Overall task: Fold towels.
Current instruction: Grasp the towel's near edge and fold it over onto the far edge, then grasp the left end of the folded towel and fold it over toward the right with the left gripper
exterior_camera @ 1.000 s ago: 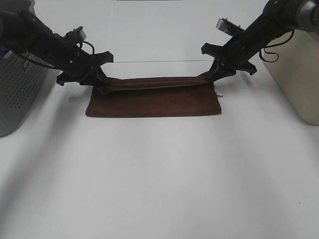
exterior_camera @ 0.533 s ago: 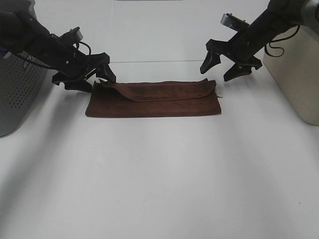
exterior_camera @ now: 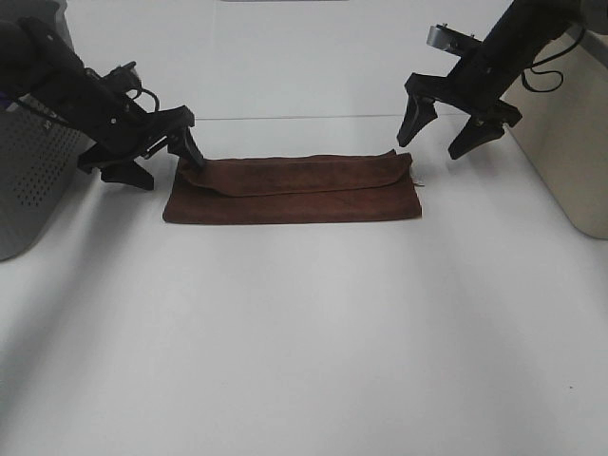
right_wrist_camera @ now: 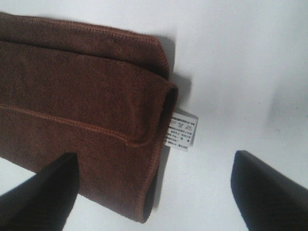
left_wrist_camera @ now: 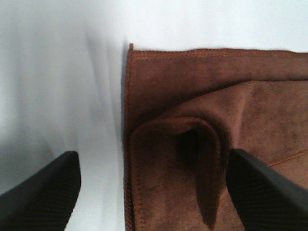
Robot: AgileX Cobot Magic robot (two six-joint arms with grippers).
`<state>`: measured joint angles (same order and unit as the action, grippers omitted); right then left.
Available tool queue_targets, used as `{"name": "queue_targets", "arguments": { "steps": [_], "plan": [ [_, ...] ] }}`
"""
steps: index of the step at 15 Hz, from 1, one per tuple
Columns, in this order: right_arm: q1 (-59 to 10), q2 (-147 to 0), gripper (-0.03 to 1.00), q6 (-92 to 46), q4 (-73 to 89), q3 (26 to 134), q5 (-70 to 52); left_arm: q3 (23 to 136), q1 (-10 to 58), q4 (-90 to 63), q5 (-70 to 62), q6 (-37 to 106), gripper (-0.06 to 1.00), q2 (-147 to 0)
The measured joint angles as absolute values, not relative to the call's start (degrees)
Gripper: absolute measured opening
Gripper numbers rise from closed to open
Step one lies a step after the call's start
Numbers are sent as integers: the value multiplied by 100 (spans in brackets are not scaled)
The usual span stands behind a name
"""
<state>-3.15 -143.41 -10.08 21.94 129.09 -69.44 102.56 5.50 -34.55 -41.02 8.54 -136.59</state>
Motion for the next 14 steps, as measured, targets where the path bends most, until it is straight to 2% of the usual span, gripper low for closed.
{"name": "queue_targets", "arguments": {
  "steps": [3,5,8,11,13,14],
  "plan": [
    [-315,-14341,82,-1003,2154,12909,-6944,10279,498,-3908,-4079,917,77,-13831],
    [-315,-14341,82,-1003,2149,12909,-6950,10319,498,-4824,-4074,1289,76,-13986],
    [-315,-14341,82,-1003,2149,12909,-6950,10353,550,-5672,-4291,1805,67,-14175],
    [-315,-14341,82,-985,2149,12909,-6950,10365,567,-5546,-4320,1811,41,-14232],
    [-315,-14341,82,-945,2149,12909,-6950,10451,567,-5225,-4343,1799,11,-14278],
    [-315,-14341,82,-928,2149,12909,-6950,10525,567,-5094,-4383,1742,5,-14295]
  ]
}}
